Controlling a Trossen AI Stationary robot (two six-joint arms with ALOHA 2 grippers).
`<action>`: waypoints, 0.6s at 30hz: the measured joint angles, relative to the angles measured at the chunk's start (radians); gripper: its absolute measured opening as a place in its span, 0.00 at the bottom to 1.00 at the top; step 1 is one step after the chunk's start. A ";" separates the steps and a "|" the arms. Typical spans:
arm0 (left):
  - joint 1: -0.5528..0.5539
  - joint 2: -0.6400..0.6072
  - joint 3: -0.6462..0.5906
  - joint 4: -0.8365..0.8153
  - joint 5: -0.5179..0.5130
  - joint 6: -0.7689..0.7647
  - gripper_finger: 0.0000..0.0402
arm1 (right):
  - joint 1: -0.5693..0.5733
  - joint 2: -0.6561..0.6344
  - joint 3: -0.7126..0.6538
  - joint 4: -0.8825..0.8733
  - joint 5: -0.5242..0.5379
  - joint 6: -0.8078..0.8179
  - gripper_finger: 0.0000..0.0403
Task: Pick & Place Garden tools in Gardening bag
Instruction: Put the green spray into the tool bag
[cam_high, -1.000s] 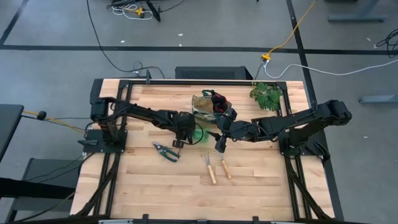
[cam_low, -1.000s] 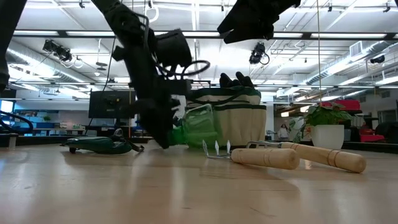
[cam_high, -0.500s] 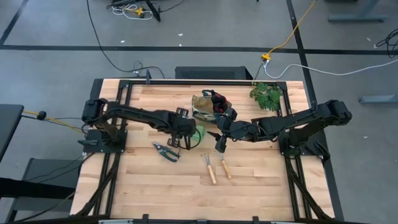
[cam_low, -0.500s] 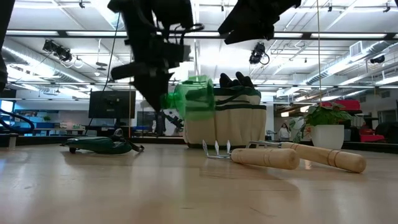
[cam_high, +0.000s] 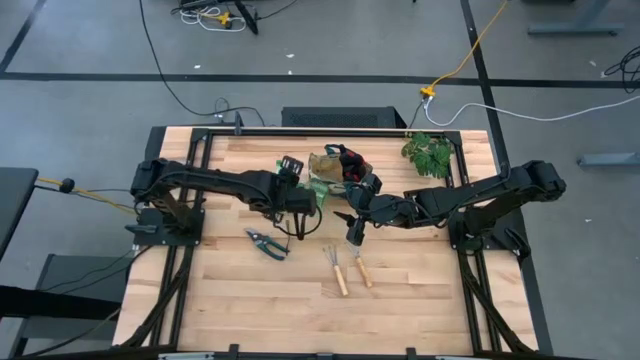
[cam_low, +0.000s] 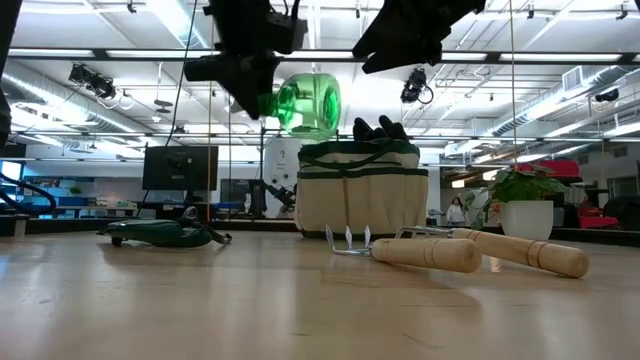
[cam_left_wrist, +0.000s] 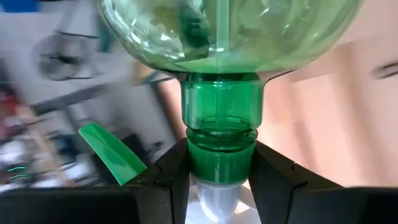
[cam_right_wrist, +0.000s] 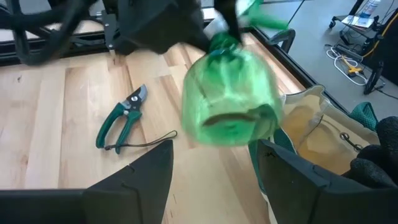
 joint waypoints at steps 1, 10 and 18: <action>-0.003 0.000 0.002 -0.001 -0.041 0.032 0.34 | 0.000 0.000 0.000 0.000 0.000 0.000 0.58; 0.012 0.002 0.001 0.003 -0.340 0.291 0.34 | 0.000 0.000 0.000 -0.001 0.000 0.000 0.58; 0.053 0.002 0.001 0.046 -0.464 0.420 0.34 | 0.000 0.000 0.000 -0.005 0.000 0.000 0.58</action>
